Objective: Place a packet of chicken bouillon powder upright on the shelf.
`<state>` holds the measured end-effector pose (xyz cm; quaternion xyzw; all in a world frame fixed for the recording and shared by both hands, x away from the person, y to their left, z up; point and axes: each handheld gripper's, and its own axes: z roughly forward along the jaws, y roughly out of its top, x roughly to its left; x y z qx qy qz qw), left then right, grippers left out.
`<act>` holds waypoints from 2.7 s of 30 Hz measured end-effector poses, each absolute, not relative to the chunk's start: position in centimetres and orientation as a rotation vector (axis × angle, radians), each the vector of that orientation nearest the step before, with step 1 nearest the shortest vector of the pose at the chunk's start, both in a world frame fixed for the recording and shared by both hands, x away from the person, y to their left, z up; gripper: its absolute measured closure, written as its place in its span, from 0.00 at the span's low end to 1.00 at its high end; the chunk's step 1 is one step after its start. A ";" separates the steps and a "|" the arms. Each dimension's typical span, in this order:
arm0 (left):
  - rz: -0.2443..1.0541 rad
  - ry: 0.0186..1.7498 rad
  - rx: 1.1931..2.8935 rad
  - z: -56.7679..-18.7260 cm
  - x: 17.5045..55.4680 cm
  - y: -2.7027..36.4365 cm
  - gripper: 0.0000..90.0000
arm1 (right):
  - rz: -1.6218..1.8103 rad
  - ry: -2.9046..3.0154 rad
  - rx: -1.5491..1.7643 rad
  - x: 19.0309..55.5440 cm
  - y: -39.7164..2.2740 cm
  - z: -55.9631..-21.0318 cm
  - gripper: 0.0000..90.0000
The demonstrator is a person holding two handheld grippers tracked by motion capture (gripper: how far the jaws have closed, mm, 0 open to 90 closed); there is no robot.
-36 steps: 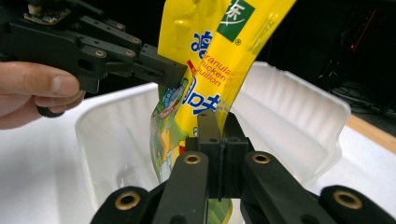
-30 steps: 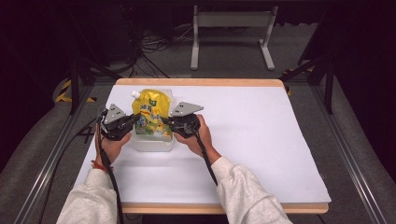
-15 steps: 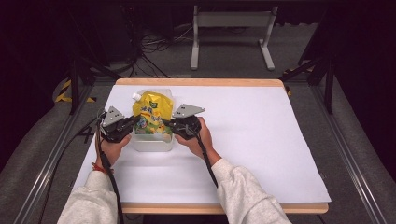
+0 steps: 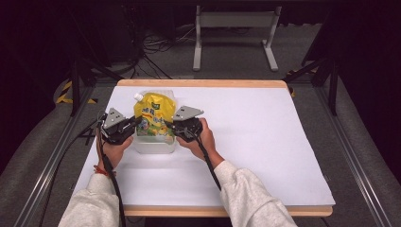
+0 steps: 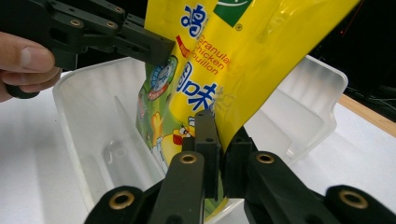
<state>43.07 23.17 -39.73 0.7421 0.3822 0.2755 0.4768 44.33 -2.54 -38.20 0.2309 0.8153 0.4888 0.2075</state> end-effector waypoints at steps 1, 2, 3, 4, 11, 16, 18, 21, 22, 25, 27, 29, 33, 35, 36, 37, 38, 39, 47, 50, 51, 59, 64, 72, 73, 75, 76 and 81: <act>0.673 0.934 1.813 -39.7 43.1 23.2 0.93 | 1.361 2.270 0.643 44.3 -2.5 -38.2 0.96; 0.673 0.933 1.807 -39.6 42.9 23.2 0.93 | 1.359 2.270 0.643 44.3 -2.6 -38.1 0.96; 0.670 0.934 1.807 -39.5 42.9 23.2 0.92 | 1.365 2.267 0.642 44.2 -2.6 -38.0 0.96; 0.671 0.935 1.807 -39.4 42.9 23.3 0.92 | 1.373 2.262 0.642 44.2 -2.6 -37.9 0.95; 0.669 0.932 1.775 -38.9 42.6 23.5 0.89 | 1.401 2.259 0.639 44.2 -2.6 -37.4 0.91; 0.683 0.916 1.782 -38.5 42.1 23.4 0.87 | 1.395 2.262 0.619 44.1 -2.6 -37.1 0.87; 0.693 0.912 1.777 -38.3 41.8 23.5 0.85 | 1.401 2.258 0.618 44.1 -2.7 -36.8 0.86; 0.702 0.908 1.769 -38.0 41.2 23.5 0.80 | 1.408 2.247 0.609 44.0 -3.1 -36.2 0.83; 0.710 0.903 1.771 -37.8 40.9 23.5 0.79 | 1.406 2.245 0.607 43.9 -3.2 -36.0 0.82; 0.722 0.899 1.765 -37.5 40.4 23.6 0.76 | 1.410 2.240 0.614 43.7 -3.6 -35.6 0.80; 0.724 0.899 1.758 -37.3 40.1 23.7 0.74 | 1.414 2.234 0.613 43.6 -3.8 -35.3 0.80; 0.733 0.895 1.754 -37.2 39.8 23.7 0.72 | 1.412 2.238 0.601 43.4 -4.0 -35.1 0.80; 0.735 0.890 1.766 -37.2 39.3 23.6 0.68 | 1.395 2.230 0.581 43.2 -4.4 -34.7 0.78; 0.741 0.888 1.774 -37.3 39.1 23.4 0.67 | 1.389 2.232 0.580 43.2 -4.6 -34.6 0.77; 0.746 0.889 1.787 -37.3 38.9 23.3 0.62 | 1.376 2.234 0.577 43.1 -4.9 -34.5 0.76; 0.753 0.898 1.781 -37.3 38.8 23.3 0.61 | 1.366 2.232 0.576 43.1 -5.1 -34.4 0.75; 0.753 0.900 1.780 -37.3 38.7 23.3 0.58 | 1.367 2.230 0.579 43.1 -5.3 -34.4 0.75; 0.753 0.900 1.780 -37.3 38.7 23.3 0.57 | 1.367 2.230 0.579 43.1 -5.5 -34.3 0.75; 0.751 0.899 1.808 -37.5 37.6 22.9 0.45 | 1.324 2.234 0.571 42.8 -6.3 -33.9 0.70; 0.757 0.894 1.828 -37.7 37.1 22.5 0.38 | 1.306 2.237 0.564 42.7 -6.8 -33.8 0.68; 0.768 0.891 1.837 -37.8 36.9 22.3 0.35 | 1.301 2.239 0.560 42.6 -7.0 -33.7 0.67; 0.724 0.848 1.850 -37.9 35.1 20.8 0.20 | 1.272 2.248 0.551 42.1 -8.2 -33.5 0.61; 0.653 0.779 1.893 -38.3 33.8 19.5 0.15 | 1.224 2.268 0.542 41.9 -8.9 -33.7 0.58; 0.593 0.760 1.939 -39.6 32.5 18.7 0.12 | 1.205 2.302 0.550 41.8 -10.4 -33.9 0.53; 0.584 0.759 1.945 -39.7 32.4 18.6 0.12 | 1.200 2.306 0.551 41.7 -10.7 -33.9 0.52; 0.573 0.752 1.955 -39.9 32.3 18.4 0.12 | 1.180 2.306 0.549 41.6 -11.1 -33.9 0.52; 0.567 0.747 1.960 -40.0 32.4 18.3 0.12 | 1.160 2.308 0.542 41.5 -11.3 -34.0 0.51; 0.570 0.737 1.985 -40.4 32.2 17.8 0.11 | 1.119 2.320 0.530 41.2 -12.4 -34.5 0.50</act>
